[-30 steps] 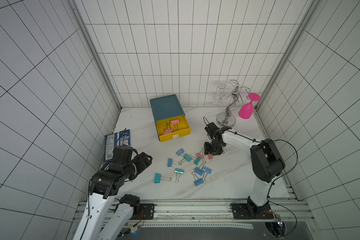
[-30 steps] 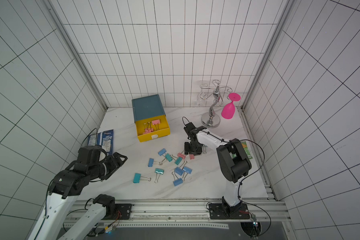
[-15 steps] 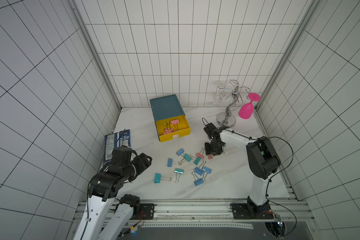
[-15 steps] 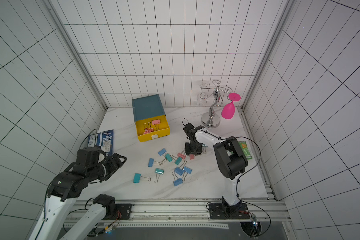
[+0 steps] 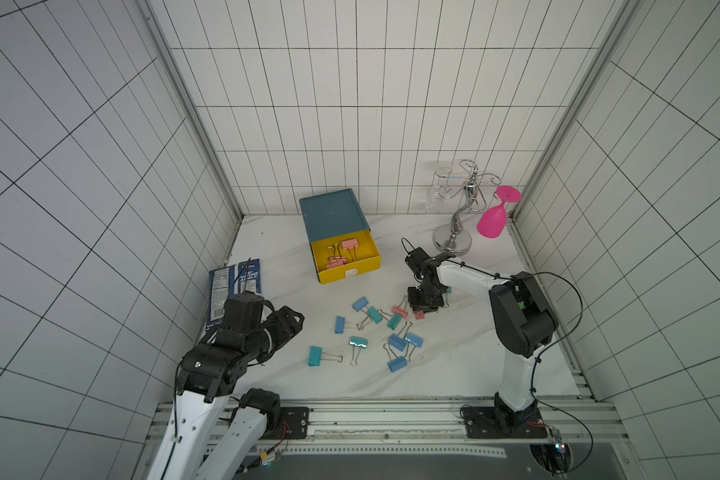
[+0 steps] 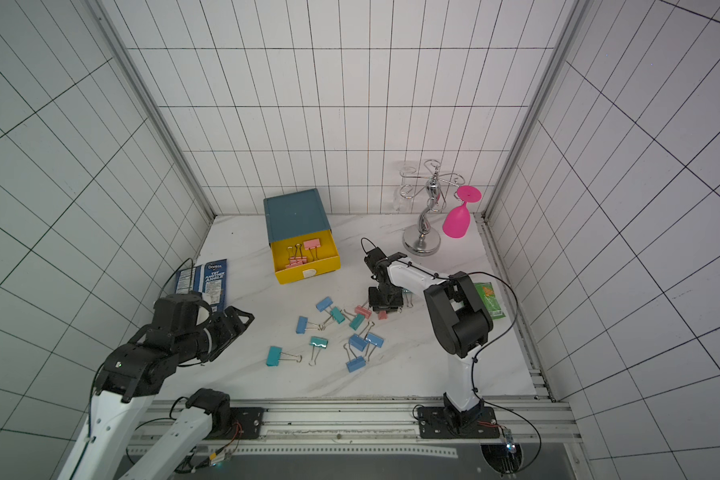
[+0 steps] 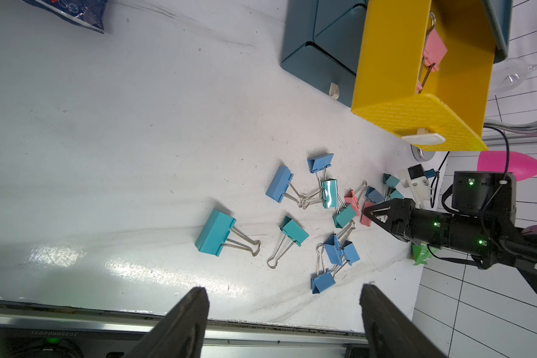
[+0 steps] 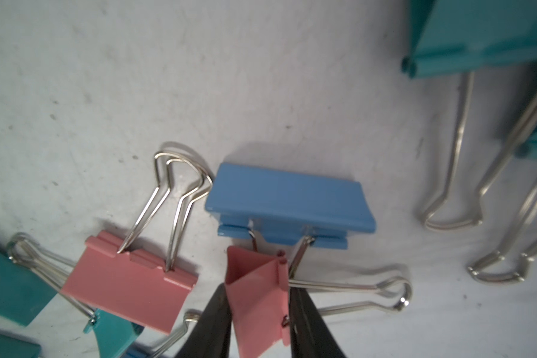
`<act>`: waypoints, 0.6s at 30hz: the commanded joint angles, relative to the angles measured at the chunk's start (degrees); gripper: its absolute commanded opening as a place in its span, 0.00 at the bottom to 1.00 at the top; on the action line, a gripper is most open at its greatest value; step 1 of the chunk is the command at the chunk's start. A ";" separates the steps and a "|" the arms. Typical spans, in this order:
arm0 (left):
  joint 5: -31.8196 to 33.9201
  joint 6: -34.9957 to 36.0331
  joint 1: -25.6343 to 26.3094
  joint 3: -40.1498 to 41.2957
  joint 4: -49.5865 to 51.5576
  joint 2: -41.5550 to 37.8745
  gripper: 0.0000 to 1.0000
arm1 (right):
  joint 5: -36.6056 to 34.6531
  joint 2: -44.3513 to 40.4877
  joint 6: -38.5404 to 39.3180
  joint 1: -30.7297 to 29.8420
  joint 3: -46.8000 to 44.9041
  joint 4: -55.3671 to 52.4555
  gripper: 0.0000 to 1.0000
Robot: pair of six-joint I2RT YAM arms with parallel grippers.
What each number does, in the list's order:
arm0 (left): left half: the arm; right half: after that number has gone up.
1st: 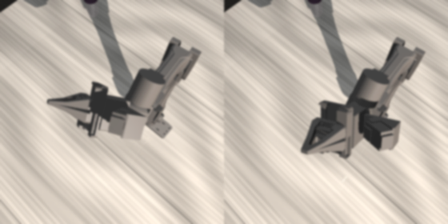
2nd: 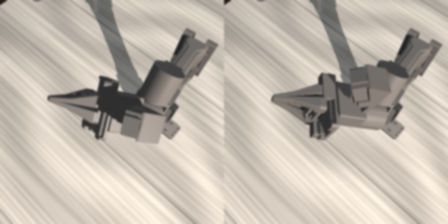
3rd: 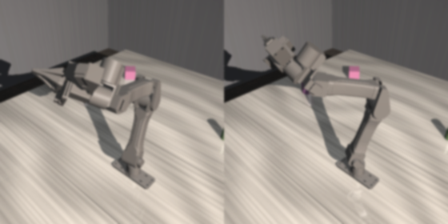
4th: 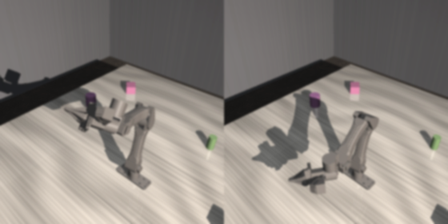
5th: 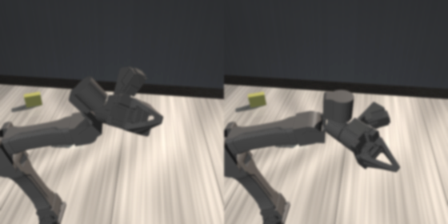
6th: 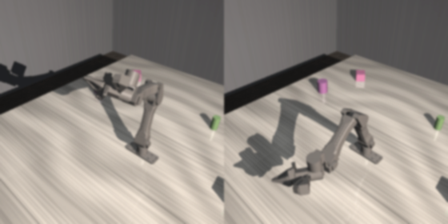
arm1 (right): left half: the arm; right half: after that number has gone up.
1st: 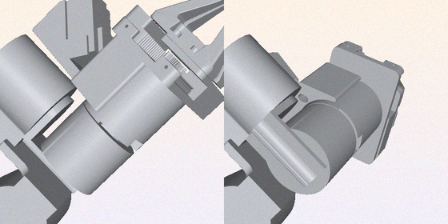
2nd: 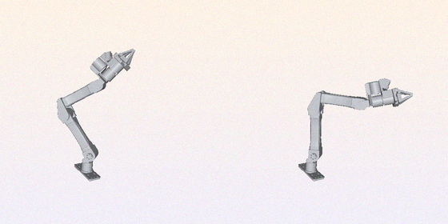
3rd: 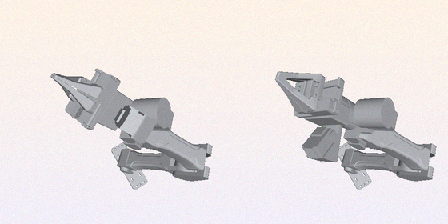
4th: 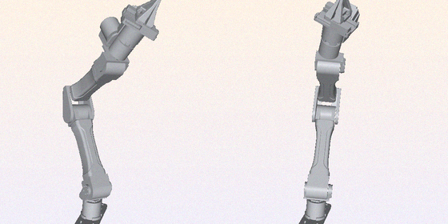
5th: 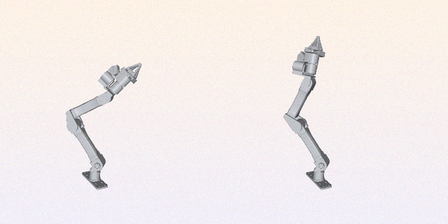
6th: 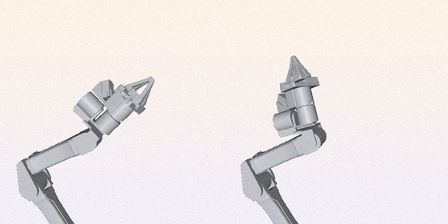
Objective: Put the binder clips in the drawer according to color
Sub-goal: Pick up the binder clip at the center of the board.
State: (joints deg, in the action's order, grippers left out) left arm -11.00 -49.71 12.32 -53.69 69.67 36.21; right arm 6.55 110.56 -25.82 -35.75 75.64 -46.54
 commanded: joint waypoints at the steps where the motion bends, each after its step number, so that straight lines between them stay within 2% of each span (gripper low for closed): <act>1: -0.16 0.22 -0.19 0.22 -0.67 -0.35 0.81 | -0.66 -1.18 -0.87 -0.46 -0.41 -0.81 0.30; 18: -0.25 0.46 -0.19 -3.49 -4.51 3.69 0.81 | -2.43 -14.09 0.05 0.48 5.11 -8.13 0.28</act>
State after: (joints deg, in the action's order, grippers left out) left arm -11.05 -49.95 12.32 -54.78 67.75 39.18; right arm 5.93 99.44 -26.30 -35.62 78.28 -51.27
